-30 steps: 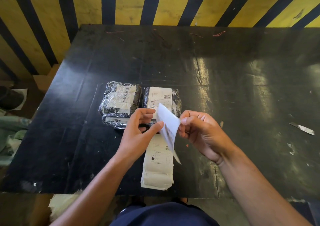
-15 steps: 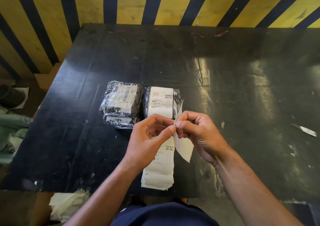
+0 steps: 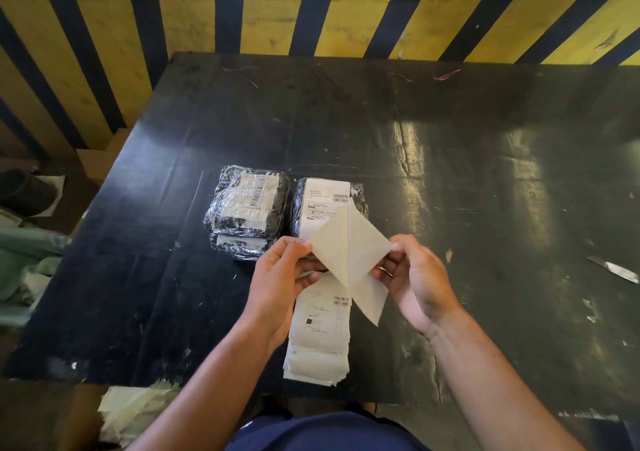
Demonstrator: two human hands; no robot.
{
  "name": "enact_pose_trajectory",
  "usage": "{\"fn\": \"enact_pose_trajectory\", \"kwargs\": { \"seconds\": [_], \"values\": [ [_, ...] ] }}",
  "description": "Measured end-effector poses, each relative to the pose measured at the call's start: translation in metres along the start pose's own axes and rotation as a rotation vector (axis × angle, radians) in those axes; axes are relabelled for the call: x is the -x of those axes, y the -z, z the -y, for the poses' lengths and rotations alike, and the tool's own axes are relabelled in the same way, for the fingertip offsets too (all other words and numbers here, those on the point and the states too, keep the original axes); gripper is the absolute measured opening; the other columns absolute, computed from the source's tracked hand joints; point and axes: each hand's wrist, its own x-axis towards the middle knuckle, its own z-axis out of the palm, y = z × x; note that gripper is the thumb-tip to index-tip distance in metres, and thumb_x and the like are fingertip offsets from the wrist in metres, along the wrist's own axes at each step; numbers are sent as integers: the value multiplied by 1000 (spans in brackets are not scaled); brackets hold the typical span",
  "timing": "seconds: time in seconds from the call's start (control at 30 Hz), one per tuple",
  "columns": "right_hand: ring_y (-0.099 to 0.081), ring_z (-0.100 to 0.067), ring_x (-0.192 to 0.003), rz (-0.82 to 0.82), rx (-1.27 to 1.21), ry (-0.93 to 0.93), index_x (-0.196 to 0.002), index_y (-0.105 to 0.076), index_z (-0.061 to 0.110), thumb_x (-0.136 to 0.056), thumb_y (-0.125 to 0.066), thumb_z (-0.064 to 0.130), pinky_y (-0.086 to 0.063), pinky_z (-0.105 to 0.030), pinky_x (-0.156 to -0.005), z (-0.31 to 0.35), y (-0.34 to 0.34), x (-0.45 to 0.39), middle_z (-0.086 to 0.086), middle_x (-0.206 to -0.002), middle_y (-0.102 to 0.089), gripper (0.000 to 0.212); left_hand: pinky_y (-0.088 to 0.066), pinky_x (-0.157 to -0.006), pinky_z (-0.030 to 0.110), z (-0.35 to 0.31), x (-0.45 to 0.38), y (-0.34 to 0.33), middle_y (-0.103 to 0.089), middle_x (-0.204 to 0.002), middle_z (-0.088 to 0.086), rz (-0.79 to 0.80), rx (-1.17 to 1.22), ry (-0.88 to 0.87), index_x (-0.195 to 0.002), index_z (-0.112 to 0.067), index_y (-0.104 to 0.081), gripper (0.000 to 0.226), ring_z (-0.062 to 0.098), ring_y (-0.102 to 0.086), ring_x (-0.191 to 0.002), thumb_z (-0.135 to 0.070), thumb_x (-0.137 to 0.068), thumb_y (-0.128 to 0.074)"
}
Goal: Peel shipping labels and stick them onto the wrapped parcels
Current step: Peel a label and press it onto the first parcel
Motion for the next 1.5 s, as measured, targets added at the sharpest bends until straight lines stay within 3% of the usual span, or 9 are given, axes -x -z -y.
{"fn": "enact_pose_trajectory", "kwargs": {
  "seconds": [0.2, 0.43, 0.63, 0.8, 0.9, 0.97, 1.2, 1.33, 1.5],
  "values": [
    [-62, -21, -72, -151, -83, -51, -80, -59, 11, -98, -49, 6, -52, -34, -71, -4, 30, -16, -9, -78, -67, 21, -56, -81, 34, 0, -15, 18, -80, -102, 9, -135, 93, 19, -102, -10, -63, 12, 19, -74, -91, -12, -105, -52],
    [-68, -21, -73, -310, -212, -89, -84, -56, 9, -98, -50, 8, -54, -33, -80, -6, 65, -28, -9, -79, -70, 15, -60, -75, 29, -5, -31, 38, -79, -91, 4, -262, 315, 9, -97, -11, -62, 14, 18, -75, -86, -10, -104, -50],
    [-59, -19, -63, -503, -265, 33, -77, -52, 13, -93, -46, 10, -50, -31, -64, -7, 113, -38, -5, -70, -60, 17, -62, -68, 30, -13, -40, 63, -77, -87, 3, -398, 332, -72, -94, -14, -60, 14, 20, -75, -85, -13, -104, -49],
    [-49, -17, -69, -503, 333, 318, -69, -49, 18, -86, -52, 21, -44, -35, -67, -11, 138, -37, -4, -72, -53, 18, -62, -70, 29, -7, -35, 68, -81, -92, 1, -337, 57, -85, -96, -15, -63, 17, 20, -77, -89, -15, -105, -49],
    [-57, -18, -71, -451, 728, 335, -74, -52, 9, -87, -58, 24, -46, -33, -66, -30, 140, -40, -7, -78, -68, 21, -62, -68, 29, 7, -30, 62, -81, -96, 3, -294, -16, -37, -101, -13, -61, 12, 20, -79, -91, -16, -105, -50],
    [-57, -15, -65, -423, 899, 290, -73, -52, 12, -91, -64, 18, -43, -31, -61, -46, 137, -45, 5, -73, -67, 22, -61, -68, 29, 16, -27, 56, -82, -96, 3, -285, -36, 1, -100, -12, -60, 11, 18, -78, -90, -16, -105, -51],
    [-67, -30, -81, -359, 1218, 2, -81, -55, 18, -93, -70, 28, -57, -45, -71, -117, 149, -75, 2, -77, -65, 21, -61, -72, 32, 39, -21, 33, -82, -101, 6, -249, -32, 110, -100, -12, -63, 14, 19, -79, -92, -16, -105, -51],
    [-69, -34, -91, -323, 1305, -2, -87, -64, 16, -90, -69, 22, -51, -35, -69, -125, 152, -74, -8, -92, -72, 9, -62, -74, 33, 43, -21, 23, -81, -106, 9, -230, -35, 127, -101, -11, -63, 13, 22, -79, -95, -15, -105, -52],
    [-68, -32, -99, -316, 1383, 40, -109, -69, 11, -89, -65, 22, -51, -35, -73, -124, 161, -63, -6, -103, -71, 24, -63, -83, 39, 44, -23, 14, -79, -113, 12, -214, -39, 141, -110, -6, -62, 14, 24, -78, -101, -16, -106, -52]
  ]
}}
